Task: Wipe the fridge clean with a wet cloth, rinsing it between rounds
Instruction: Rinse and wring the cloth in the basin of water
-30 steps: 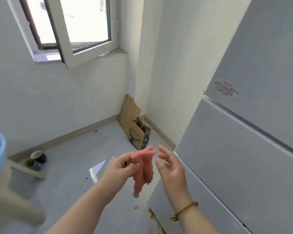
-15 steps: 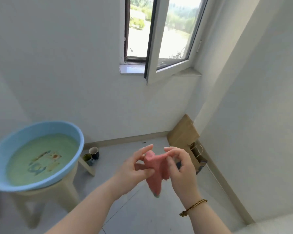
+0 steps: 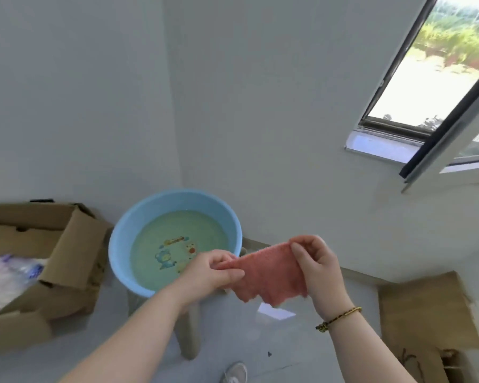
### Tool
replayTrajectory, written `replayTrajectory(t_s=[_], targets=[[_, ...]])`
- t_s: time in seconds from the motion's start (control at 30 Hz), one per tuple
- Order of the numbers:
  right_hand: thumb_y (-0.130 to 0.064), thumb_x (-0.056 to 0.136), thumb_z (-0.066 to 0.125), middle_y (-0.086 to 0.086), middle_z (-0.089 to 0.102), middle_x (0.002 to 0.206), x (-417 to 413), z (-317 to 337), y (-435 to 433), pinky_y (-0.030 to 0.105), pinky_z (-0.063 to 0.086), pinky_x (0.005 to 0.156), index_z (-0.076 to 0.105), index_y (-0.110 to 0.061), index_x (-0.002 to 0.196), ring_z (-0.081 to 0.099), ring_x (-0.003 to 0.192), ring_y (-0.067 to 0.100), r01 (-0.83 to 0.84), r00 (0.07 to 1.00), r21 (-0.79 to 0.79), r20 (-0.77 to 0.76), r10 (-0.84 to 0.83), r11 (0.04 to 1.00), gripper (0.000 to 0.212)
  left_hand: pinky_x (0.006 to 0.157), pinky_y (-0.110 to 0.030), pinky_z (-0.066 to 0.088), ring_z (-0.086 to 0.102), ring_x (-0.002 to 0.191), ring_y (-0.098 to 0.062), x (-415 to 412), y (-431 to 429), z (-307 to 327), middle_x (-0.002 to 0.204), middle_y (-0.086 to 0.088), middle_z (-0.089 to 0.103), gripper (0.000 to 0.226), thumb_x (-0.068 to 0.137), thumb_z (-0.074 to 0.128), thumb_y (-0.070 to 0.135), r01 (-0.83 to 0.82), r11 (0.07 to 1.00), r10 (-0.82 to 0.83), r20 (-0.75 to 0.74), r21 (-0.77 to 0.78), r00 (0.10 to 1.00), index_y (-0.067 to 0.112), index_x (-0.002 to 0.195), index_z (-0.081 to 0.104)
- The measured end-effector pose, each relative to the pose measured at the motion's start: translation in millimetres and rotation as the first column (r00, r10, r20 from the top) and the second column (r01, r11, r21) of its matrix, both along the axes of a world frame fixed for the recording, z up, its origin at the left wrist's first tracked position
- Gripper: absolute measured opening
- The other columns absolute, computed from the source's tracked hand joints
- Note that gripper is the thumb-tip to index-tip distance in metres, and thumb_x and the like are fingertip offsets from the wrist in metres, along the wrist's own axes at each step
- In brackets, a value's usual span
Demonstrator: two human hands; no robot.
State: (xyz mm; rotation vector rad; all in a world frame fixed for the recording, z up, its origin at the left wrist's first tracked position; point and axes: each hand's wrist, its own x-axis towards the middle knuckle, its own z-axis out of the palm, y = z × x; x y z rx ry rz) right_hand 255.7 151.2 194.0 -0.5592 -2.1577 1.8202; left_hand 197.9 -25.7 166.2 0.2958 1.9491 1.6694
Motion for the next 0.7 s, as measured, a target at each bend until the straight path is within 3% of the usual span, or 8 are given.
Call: replayTrajectory(t_s=[0.07, 0.1, 0.2, 0.3, 0.37, 0.43, 0.57, 0.7], targets=[[0.000, 0.088, 0.054, -0.002, 0.058, 0.069, -44, -7, 3, 0.008, 0.042, 0.051, 0.058, -0.016, 0.072, 0.053, 0.053, -0.006, -0.066, 0.998, -0.051, 0.018, 0.067, 0.996, 0.022, 0.047, -0.010, 0.039, 0.052, 0.049, -0.006, -28, -5, -2, 0.053, 0.007, 0.059, 0.021, 0.072, 0.070, 0.003, -0.126, 0.988, 0.116, 0.107, 0.086, 0.987, 0.010, 0.064, 0.052], [0.000, 0.087, 0.055, -0.002, 0.058, 0.067, -65, -11, 3, 0.009, 0.042, 0.051, 0.058, -0.016, 0.073, 0.053, 0.052, -0.005, -0.101, 0.994, -0.087, 0.034, 0.104, 0.991, 0.022, 0.046, -0.012, 0.039, 0.052, 0.045, -0.006, -41, -8, -4, 0.049, 0.005, 0.059, 0.017, 0.067, 0.071, 0.008, -0.194, 0.974, 0.174, 0.164, 0.113, 0.971, 0.009, 0.067, 0.054], [-0.001, 0.088, 0.054, -0.006, 0.059, 0.059, -120, -24, -1, 0.014, 0.041, 0.045, 0.059, -0.015, 0.075, 0.052, 0.048, 0.000, -0.193, 0.972, -0.215, 0.094, 0.217, 0.957, 0.020, 0.048, -0.017, 0.044, 0.057, 0.047, -0.007, -75, -17, -14, 0.053, 0.003, 0.063, 0.011, 0.073, 0.069, 0.009, -0.398, 0.910, 0.350, 0.295, 0.118, 0.889, 0.009, 0.075, 0.058], [0.001, 0.089, 0.052, 0.002, 0.060, 0.067, -160, -41, -10, 0.023, 0.043, 0.047, 0.058, -0.012, 0.081, 0.053, 0.058, 0.014, -0.255, 0.929, -0.336, 0.173, 0.326, 0.907, 0.017, 0.055, -0.018, 0.049, 0.064, 0.056, -0.007, -98, -30, -25, 0.063, 0.002, 0.068, 0.015, 0.072, 0.068, 0.004, -0.533, 0.838, 0.461, 0.365, 0.120, 0.809, 0.009, 0.084, 0.062], [0.004, 0.089, 0.050, 0.006, 0.060, 0.070, -185, -58, -19, 0.024, 0.047, 0.045, 0.057, -0.010, 0.082, 0.054, 0.057, 0.017, -0.285, 0.898, -0.396, 0.207, 0.387, 0.873, 0.017, 0.053, -0.018, 0.053, 0.066, 0.058, -0.010, -112, -41, -38, 0.067, -0.002, 0.070, 0.013, 0.082, 0.057, -0.003, -0.615, 0.779, 0.528, 0.404, 0.119, 0.747, 0.006, 0.089, 0.063], [0.006, 0.089, 0.048, 0.007, 0.060, 0.071, -201, -76, -30, 0.023, 0.047, 0.044, 0.057, -0.008, 0.083, 0.056, 0.053, 0.014, -0.288, 0.872, -0.435, 0.248, 0.421, 0.853, 0.017, 0.052, -0.020, 0.054, 0.067, 0.059, -0.013, -121, -53, -54, 0.069, -0.006, 0.070, 0.016, 0.085, 0.049, -0.005, -0.662, 0.743, 0.568, 0.434, 0.094, 0.700, 0.003, 0.091, 0.062], [0.006, 0.089, 0.048, 0.007, 0.059, 0.073, -218, -119, -53, 0.028, 0.041, 0.053, 0.057, -0.010, 0.082, 0.052, 0.061, 0.018, -0.239, 0.831, -0.457, 0.361, 0.424, 0.857, 0.020, 0.056, -0.027, 0.053, 0.067, 0.061, -0.015, -134, -69, -98, 0.068, -0.003, 0.071, 0.014, 0.086, 0.051, -0.002, -0.699, 0.713, 0.639, 0.447, -0.041, 0.626, 0.006, 0.089, 0.063], [0.006, 0.087, 0.052, 0.000, 0.057, 0.069, -245, -171, -78, 0.015, 0.037, 0.045, 0.059, -0.009, 0.083, 0.047, 0.054, 0.008, -0.204, 0.806, -0.354, 0.469, 0.362, 0.913, 0.017, 0.068, -0.031, 0.048, 0.062, 0.074, -0.023, -161, -84, -150, 0.077, -0.007, 0.068, 0.011, 0.085, 0.056, 0.002, -0.696, 0.697, 0.684, 0.453, -0.173, 0.572, 0.007, 0.092, 0.063]])
